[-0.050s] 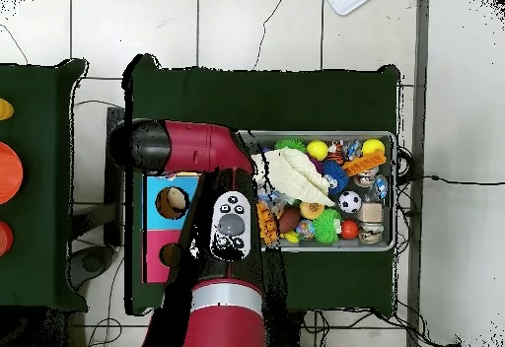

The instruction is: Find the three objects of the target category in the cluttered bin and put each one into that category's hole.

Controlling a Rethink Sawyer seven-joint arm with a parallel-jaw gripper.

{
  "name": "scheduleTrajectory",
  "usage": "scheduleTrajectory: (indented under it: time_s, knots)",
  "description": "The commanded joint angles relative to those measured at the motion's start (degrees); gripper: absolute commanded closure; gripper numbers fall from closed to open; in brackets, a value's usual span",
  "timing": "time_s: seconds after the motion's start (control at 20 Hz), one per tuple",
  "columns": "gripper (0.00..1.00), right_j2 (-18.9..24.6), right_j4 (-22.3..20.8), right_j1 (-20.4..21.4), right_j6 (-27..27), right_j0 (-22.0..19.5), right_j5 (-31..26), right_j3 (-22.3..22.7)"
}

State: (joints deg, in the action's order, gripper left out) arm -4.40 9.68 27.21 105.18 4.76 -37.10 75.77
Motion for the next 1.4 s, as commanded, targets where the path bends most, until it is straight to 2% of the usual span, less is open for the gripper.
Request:
scheduleTrajectory:
  time_s: [0.05, 0.4, 0.8, 1.4]
  knots:
    - [1.00, 1.7, 1.9, -4.8, 12.3, -1.5, -3.6, 7.4]
    - [1.00, 4.5, 5.0, -4.4, 11.6, -2.7, -1.5, 9.9]
    - [1.00, 6.4, 8.6, -6.9, 12.6, -1.9, 3.9, 10.6]
    - [1.00, 8.7, 12.4, -10.8, 11.2, -1.9, 7.4, 9.6]
